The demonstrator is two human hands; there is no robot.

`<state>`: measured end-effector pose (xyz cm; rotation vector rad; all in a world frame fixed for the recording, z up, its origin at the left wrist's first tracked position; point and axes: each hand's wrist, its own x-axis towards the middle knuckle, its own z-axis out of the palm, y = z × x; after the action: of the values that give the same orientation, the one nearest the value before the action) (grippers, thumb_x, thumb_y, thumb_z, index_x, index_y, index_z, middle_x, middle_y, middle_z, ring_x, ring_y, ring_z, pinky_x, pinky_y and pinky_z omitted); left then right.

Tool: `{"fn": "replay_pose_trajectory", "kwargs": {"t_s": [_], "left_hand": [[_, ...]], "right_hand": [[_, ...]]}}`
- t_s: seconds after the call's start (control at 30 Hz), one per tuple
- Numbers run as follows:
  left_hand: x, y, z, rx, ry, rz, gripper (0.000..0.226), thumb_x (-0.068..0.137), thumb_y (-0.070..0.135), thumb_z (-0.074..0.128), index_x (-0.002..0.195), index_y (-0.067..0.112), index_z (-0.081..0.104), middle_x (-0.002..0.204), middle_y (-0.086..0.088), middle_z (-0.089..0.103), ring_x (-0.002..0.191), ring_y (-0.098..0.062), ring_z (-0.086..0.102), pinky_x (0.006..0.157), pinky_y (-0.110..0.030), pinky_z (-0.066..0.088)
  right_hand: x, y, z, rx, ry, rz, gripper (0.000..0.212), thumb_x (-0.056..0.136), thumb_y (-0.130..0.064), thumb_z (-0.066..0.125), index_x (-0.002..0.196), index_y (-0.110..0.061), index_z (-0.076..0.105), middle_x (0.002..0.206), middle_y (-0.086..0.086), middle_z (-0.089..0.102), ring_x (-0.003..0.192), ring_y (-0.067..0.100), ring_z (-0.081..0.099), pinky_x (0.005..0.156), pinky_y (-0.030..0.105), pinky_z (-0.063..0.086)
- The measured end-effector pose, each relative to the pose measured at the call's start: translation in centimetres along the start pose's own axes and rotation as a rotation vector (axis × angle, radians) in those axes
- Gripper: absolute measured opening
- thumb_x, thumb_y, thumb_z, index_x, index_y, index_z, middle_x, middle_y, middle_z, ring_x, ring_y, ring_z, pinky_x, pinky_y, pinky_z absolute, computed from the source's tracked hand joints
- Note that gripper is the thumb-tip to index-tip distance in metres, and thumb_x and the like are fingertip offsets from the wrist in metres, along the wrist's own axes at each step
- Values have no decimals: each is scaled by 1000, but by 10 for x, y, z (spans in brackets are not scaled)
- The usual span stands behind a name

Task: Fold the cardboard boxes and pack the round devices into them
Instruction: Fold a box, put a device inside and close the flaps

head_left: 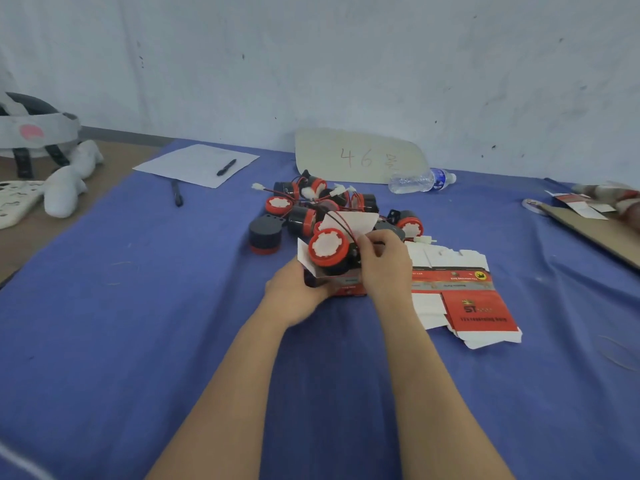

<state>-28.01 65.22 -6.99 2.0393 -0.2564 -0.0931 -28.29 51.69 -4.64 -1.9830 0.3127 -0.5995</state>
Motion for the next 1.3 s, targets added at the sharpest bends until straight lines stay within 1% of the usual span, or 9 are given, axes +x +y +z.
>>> {"fn": "replay_pose_trajectory", "kwargs": {"t_s": [0.13,0.2,0.27,0.4,0.6,0.8,0.97,1.17,1.3], "left_hand": [[1,2,2,-196,11,-40,7,86,28,61,92,31,60,88,20,65,84,4,61,64,-8,46],[2,7,4,-352,53,-82,7,91,37,57,86,34,60,79,27,62,69,20,56,54,-4,41],[3,9,7,-392,119,-103,16,94,46,50,95,34,61,87,24,65,79,17,58,64,-7,44],[6,5,12,-260,225,-47,36,95,43,51,121,18,56,114,2,64,105,-15,59,89,-33,50],[8,2,18,-300,353,-76,28,91,41,58,101,20,44,90,8,55,79,-5,55,56,-16,39],[11,4,22,-317,391,-97,14,97,31,49,104,19,46,93,6,56,77,-4,53,56,-17,39],[10,5,21,-335,387,-104,13,94,12,49,103,21,45,105,1,58,93,-17,57,75,-27,49],[3,5,25,-338,411,-48,32,92,17,56,120,20,40,110,5,55,83,-7,56,52,-10,43],[2,6,26,-307,399,-21,24,91,14,56,107,24,41,102,5,57,76,-1,52,51,-9,42]], "right_hand": [[-3,1,3,-194,71,-77,14,97,-13,49,103,-11,62,100,2,60,82,11,49,70,19,35],[-4,-1,3,-314,48,-94,21,97,-11,46,111,-10,62,111,6,56,86,12,45,73,22,33],[-6,-2,4,-382,-29,-112,26,94,-11,46,113,-12,64,113,6,59,89,14,51,74,24,38],[-11,-5,2,-319,-92,-124,27,90,-25,51,112,-17,65,98,1,68,82,13,55,63,23,39],[-14,-4,10,-461,-134,-167,38,97,-46,42,82,-17,62,80,1,64,75,18,58,62,29,41],[-17,-6,15,-518,-122,-215,34,98,-40,42,91,-16,64,86,1,65,81,20,59,69,34,47],[-18,-5,17,-512,-157,-222,21,96,-36,48,98,-17,59,83,-5,56,79,17,53,64,29,39],[-15,-3,14,-503,-157,-209,20,95,-30,51,84,-16,58,79,-3,55,76,17,55,62,26,39],[-16,-9,9,-205,-41,-255,16,92,-22,57,90,-13,70,85,-5,59,74,5,51,62,8,34]]}}
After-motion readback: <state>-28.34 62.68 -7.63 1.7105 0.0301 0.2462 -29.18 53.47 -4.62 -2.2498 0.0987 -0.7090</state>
